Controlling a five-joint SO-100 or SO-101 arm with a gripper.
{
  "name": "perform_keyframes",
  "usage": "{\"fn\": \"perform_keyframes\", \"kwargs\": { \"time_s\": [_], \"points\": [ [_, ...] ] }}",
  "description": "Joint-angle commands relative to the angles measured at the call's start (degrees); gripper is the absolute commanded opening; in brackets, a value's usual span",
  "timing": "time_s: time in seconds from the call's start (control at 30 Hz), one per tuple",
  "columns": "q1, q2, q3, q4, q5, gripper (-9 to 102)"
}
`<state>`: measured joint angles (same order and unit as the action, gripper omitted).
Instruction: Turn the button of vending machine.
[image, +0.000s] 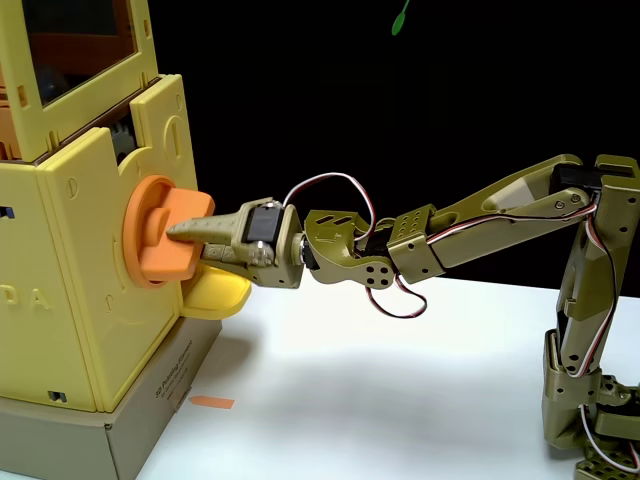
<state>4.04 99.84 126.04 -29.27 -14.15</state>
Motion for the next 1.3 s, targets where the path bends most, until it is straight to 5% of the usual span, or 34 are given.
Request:
{"fn": "perform_keyframes", "kwargs": {
  "time_s": [0.0, 0.33, 0.5, 0.9, 1.27],
  "points": [
    [0.8, 4.9, -1.3, 0.5, 21.1, -1],
    [0.7, 7.8, 1.9, 4.3, 88.3, 0],
    [-0.1, 9.7, 3.0, 2.9, 110.7, 0],
    [-0.3, 10.5, 3.5, 0.5, 110.9, 0],
    [-2.3, 11.9, 7.6, -2.5, 110.9, 23]
  ]
}}
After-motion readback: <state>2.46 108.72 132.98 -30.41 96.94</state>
